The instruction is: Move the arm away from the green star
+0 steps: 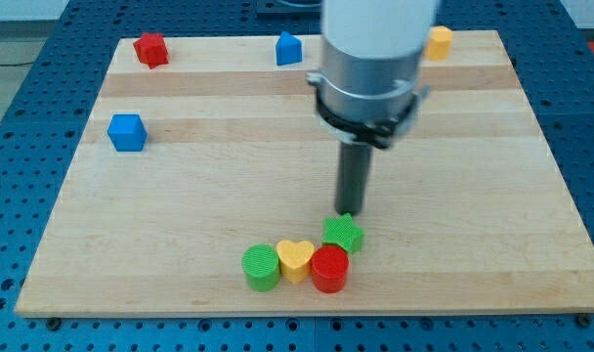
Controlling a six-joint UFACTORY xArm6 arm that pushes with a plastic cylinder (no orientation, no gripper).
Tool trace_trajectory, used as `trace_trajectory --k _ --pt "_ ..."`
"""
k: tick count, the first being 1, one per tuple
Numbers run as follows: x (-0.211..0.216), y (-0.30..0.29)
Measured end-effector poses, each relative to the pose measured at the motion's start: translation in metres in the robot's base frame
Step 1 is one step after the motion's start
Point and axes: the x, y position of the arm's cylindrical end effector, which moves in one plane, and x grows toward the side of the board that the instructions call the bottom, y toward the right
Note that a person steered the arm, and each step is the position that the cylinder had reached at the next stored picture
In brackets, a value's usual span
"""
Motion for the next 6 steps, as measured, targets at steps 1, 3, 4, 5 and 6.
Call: trace_trajectory --k 1,3,4,5,6 --pt "-0.011 -0.061" --pt "-0.017 -0.229" --pt "-0.05 -0.299" --pt "-0.1 -0.329" --pt "-0.123 -0.314"
